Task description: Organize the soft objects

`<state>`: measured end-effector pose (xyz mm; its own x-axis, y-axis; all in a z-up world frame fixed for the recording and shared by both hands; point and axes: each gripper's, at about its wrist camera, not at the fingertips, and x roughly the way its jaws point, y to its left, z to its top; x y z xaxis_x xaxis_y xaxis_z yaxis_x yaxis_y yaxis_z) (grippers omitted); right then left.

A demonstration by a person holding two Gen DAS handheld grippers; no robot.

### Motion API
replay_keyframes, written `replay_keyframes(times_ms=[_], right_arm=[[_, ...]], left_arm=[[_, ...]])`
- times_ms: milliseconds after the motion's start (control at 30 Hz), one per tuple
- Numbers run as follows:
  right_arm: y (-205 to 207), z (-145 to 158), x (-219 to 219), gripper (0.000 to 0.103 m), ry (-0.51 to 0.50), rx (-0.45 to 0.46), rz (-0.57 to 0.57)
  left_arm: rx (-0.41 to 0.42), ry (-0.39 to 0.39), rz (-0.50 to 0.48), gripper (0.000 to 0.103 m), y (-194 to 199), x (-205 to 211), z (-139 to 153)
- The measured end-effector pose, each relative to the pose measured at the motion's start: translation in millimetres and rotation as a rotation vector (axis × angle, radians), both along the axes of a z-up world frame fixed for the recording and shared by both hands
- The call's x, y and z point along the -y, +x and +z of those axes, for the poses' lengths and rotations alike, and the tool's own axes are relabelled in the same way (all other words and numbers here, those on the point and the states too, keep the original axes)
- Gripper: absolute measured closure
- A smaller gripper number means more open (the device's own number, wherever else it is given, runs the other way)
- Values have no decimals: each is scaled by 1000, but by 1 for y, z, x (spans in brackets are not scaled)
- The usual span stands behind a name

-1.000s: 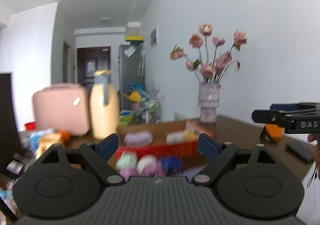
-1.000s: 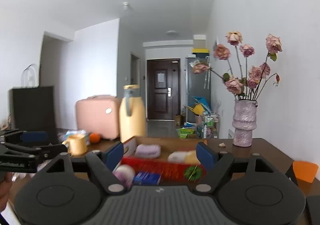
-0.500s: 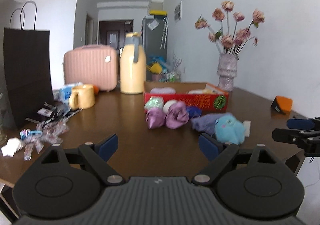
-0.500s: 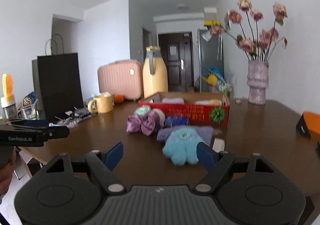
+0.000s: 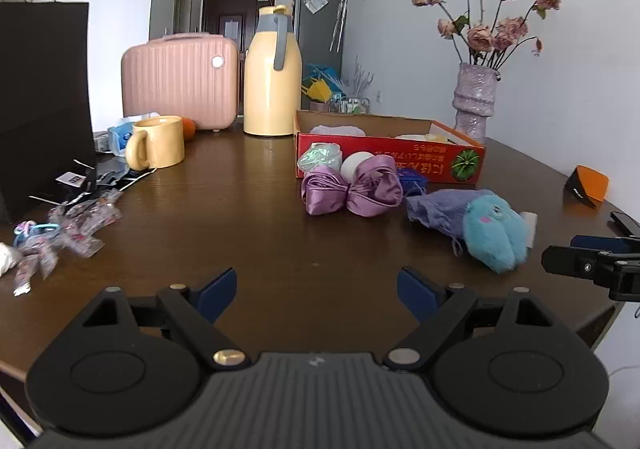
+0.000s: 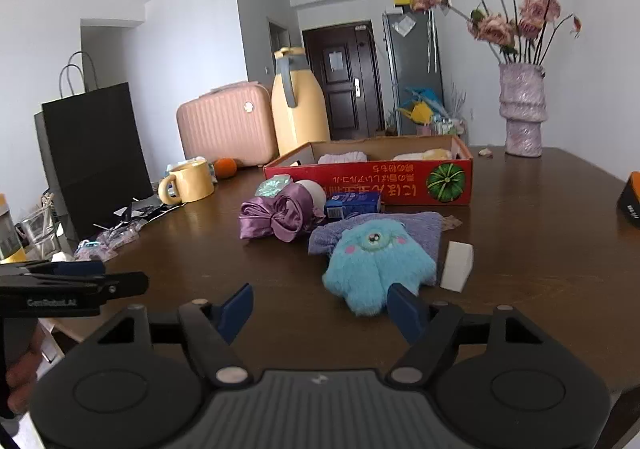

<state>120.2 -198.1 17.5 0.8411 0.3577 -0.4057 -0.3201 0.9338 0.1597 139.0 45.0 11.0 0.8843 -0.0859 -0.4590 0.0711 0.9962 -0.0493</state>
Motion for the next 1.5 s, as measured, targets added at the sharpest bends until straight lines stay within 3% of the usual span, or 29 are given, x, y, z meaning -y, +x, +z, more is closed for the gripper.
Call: replay_keyframes(times_ms=[133, 200, 467, 567, 633, 700, 800, 900, 1500], right_arm=[[37, 5, -11, 32, 0, -17, 15], [58, 7, -20, 38, -4, -26, 33], [147, 11, -67, 46, -79, -31, 72], [176, 6, -80, 54, -96, -64, 76], [190, 2, -86, 63, -103, -87, 79], [197, -4, -91, 83, -114, -102, 87], [201, -10, -93, 94, -110, -113, 98], [201, -10, -92, 96, -98, -111, 109], [78, 39, -45, 98, -11, 35, 127]], left_arm=[[-22, -19, 8, 21, 42, -4, 2], [-42, -26, 5, 25, 68, -5, 2], [-76, -49, -48, 38, 165, -9, 2], [-108, -74, -75, 51, 190, -11, -3], [-139, -92, -94, 69, 201, -14, -8], [-160, -120, -122, 79, 207, -15, -14], [-151, -131, -136, 86, 207, -16, -16], [-152, -131, -136, 91, 202, -15, -15], [-1, -115, -177, 93, 78, 19, 45]])
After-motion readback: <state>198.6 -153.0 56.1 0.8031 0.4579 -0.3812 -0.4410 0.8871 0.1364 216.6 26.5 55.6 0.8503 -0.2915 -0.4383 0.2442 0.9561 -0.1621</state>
